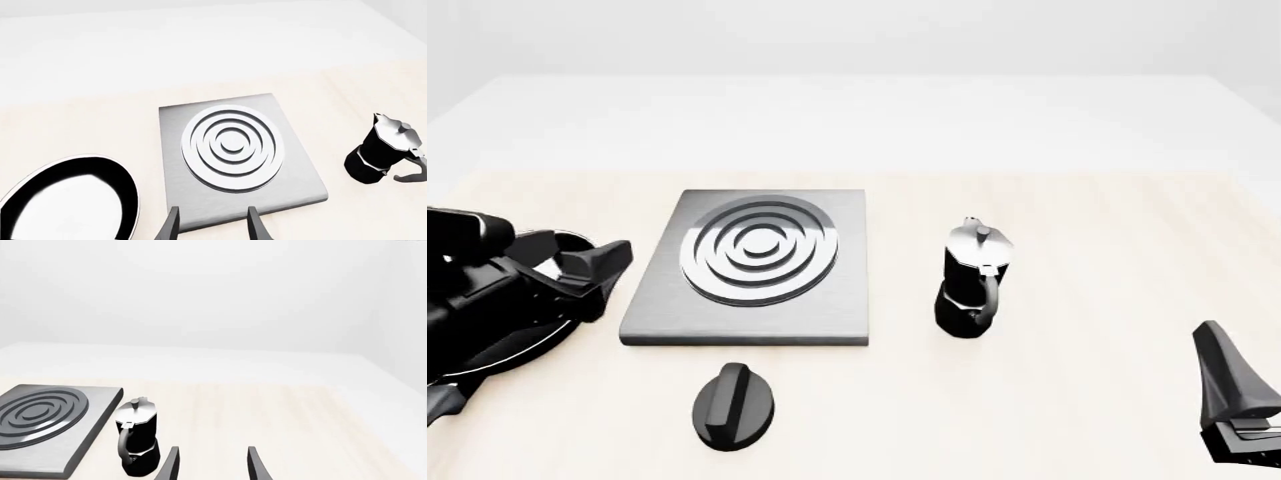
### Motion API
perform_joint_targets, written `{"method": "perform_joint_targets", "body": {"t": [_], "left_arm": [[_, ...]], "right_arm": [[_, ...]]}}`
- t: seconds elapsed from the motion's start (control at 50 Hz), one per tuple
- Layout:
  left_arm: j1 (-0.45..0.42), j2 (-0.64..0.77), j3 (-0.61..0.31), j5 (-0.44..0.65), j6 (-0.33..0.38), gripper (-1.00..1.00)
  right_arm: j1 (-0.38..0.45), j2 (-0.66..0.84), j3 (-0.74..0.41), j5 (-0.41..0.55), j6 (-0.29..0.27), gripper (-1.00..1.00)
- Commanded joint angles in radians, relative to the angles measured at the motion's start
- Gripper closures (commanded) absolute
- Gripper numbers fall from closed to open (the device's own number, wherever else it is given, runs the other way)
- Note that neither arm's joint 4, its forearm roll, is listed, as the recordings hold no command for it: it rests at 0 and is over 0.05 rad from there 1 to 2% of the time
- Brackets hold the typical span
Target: Turn on the stove.
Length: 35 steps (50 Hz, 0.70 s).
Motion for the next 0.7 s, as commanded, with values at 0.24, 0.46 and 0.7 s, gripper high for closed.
{"method": "perform_joint_targets", "body": {"t": [0.24, 0.46, 0.7], "left_arm": [[-0.110, 0.150, 0.021, -0.066, -0.044, -1.00], [-0.138, 0.218, 0.039, -0.114, -0.055, -1.00], [-0.170, 0.300, 0.056, -0.178, -0.075, -1.00]], "right_arm": [[0.001, 0.000, -0.003, -0.001, -0.002, -1.00], [0.002, 0.000, -0.004, -0.001, 0.002, -1.00], [0.004, 0.000, -0.003, 0.001, 0.013, -1.00]]}}
